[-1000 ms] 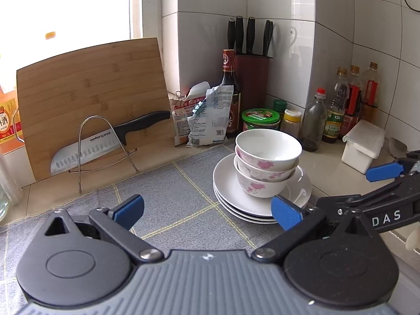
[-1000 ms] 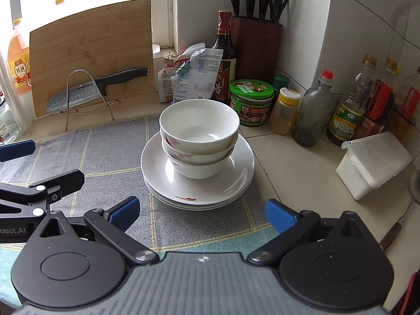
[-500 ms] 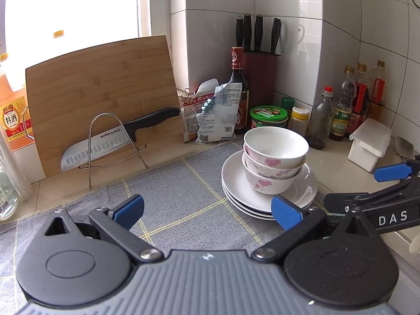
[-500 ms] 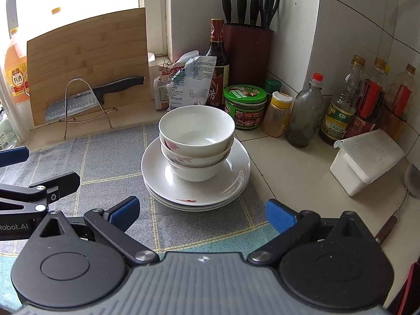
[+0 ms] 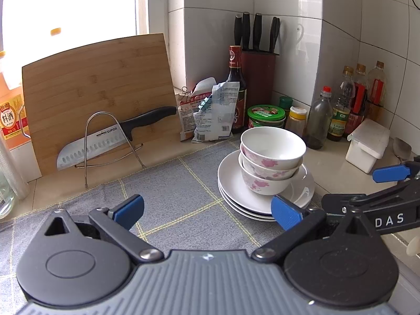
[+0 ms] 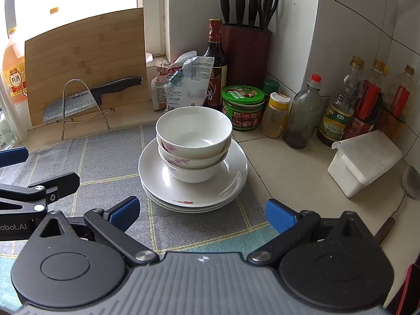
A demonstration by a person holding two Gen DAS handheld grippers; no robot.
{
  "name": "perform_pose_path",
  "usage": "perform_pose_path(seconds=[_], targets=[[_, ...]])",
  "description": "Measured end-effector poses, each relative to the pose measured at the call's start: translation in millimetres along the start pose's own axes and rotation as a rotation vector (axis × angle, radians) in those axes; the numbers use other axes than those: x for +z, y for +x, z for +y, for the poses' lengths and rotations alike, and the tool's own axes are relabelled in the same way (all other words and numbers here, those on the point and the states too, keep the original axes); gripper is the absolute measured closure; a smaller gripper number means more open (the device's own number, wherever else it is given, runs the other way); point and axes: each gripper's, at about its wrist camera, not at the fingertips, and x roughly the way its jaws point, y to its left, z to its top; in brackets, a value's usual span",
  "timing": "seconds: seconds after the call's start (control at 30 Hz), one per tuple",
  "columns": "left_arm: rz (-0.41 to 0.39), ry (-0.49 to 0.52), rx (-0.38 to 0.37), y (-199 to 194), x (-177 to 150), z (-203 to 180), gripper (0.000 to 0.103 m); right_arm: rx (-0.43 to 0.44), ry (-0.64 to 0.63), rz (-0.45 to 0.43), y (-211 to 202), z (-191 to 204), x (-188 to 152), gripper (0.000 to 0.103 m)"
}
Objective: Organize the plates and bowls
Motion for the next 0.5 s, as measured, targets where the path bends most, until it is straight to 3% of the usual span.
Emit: perform_pose_path(seconds=[0.5], targets=[[0.011,-0.004,0.005,4.4,1.6,-1.5,0.001,-0.007,-0.004,0.006,3.4,-2.2,1.6,0.000]])
